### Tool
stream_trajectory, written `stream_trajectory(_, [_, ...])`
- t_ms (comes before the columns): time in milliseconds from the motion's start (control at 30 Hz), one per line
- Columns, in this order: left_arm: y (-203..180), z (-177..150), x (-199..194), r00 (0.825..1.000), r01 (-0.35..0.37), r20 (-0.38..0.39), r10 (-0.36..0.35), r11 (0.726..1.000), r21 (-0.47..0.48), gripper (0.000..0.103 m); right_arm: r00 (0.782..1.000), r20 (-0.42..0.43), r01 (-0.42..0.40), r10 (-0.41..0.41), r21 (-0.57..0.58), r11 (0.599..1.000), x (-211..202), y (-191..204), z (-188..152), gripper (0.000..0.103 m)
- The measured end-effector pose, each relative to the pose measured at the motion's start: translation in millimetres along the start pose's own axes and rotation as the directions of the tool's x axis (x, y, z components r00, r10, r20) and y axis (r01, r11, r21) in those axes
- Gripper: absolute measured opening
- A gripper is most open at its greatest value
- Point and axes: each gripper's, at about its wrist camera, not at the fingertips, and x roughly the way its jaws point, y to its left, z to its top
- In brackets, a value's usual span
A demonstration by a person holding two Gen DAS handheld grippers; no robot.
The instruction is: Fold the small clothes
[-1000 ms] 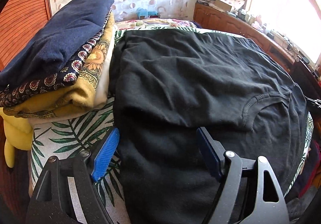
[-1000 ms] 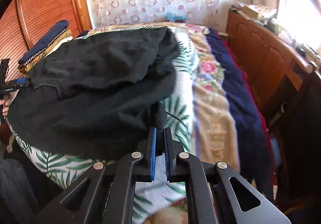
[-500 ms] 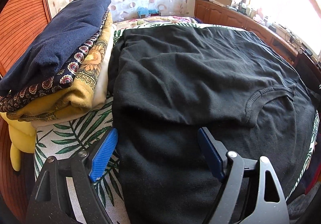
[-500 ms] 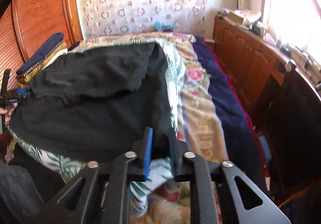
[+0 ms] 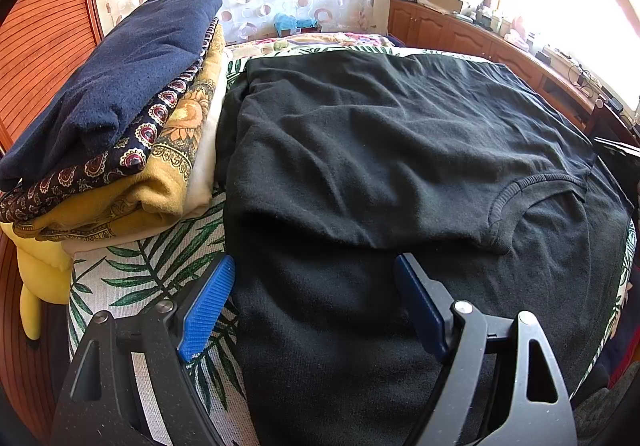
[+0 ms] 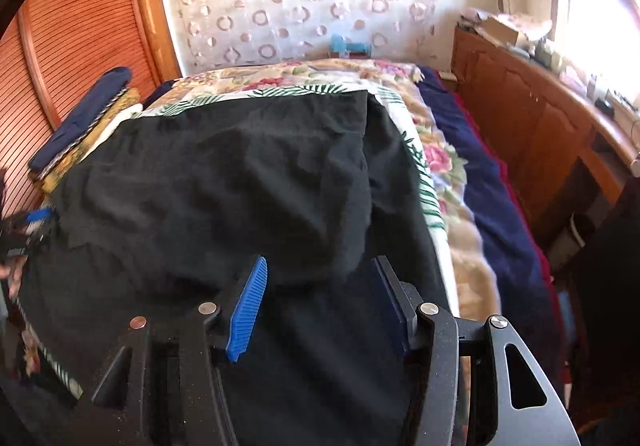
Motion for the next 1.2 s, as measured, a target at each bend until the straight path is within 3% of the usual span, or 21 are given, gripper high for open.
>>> stream_trajectory(300, [0,0,0,1.000,0.000,0.000,0.000,1.000,0.000,0.082,0.996,-0.064,0.066,-0.066,0.005,0.998,33,0,11,0.056])
stream_trajectory(600, [0,-1,-1,1.000,0.008,-0.001,-0.008,1.000,0.005,0.082,0.994,-0.039,0.096,-0.098,-0.031,0.995,36,13,12,0.059])
stream_trajectory(733, [12,0,-6,0.999,0.038,0.007,-0.038,0.998,-0.055,0.082,0.994,-0.033,0.104,-0.105,-0.029,0.994,36,13,9,0.059])
stream_trajectory(867, [29,5,-21,0.994,0.089,0.076,-0.080,0.987,-0.131,0.082,0.994,-0.032,0.103,-0.104,-0.025,0.994,38,12,10,0.059])
stream_trajectory(967, [35,14,-26,0.990,0.107,0.107,-0.091,0.982,-0.158,0.072,0.994,-0.033,0.100,-0.101,-0.023,0.995,38,10,10,0.059])
stream_trajectory(1100, [34,26,-18,0.993,0.084,0.097,-0.070,0.985,-0.150,0.051,0.994,-0.033,0.100,-0.101,-0.024,0.995,37,10,9,0.059])
stream_trajectory(1200, [33,28,-9,0.996,0.048,0.078,-0.037,0.988,-0.145,0.046,0.994,-0.034,0.100,-0.101,-0.025,0.995,37,10,9,0.059])
